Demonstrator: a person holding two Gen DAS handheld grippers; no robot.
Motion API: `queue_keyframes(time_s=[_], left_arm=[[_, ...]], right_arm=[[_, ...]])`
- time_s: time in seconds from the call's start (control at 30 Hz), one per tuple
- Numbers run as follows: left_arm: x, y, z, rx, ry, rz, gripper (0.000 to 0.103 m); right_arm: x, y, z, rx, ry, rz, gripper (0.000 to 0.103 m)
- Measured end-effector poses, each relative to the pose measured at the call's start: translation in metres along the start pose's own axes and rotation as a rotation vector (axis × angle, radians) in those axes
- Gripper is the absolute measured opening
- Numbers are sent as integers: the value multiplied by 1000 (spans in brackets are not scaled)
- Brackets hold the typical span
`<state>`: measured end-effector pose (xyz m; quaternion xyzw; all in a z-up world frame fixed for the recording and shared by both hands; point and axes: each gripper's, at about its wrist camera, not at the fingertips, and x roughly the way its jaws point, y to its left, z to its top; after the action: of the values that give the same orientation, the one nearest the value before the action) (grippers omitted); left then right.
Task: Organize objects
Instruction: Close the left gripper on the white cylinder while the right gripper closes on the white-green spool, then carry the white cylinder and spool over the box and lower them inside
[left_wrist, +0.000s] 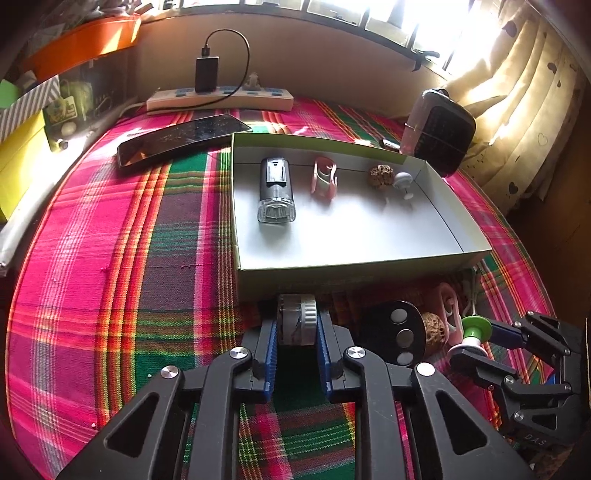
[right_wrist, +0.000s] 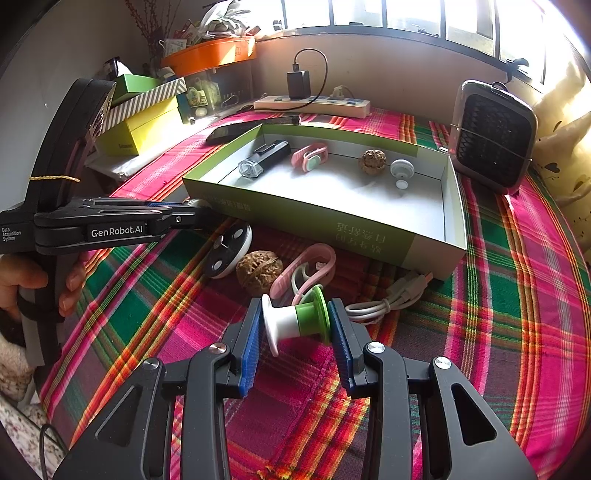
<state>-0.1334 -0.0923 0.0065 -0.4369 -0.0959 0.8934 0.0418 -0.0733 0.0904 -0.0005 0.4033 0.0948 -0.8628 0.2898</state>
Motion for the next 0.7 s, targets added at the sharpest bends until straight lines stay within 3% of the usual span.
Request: queue_keyframes(time_s=[0.7], left_arm=[[0, -1, 0, 3, -1, 5, 17]], right_arm=[[-3, -3, 1, 12, -11, -15, 36]])
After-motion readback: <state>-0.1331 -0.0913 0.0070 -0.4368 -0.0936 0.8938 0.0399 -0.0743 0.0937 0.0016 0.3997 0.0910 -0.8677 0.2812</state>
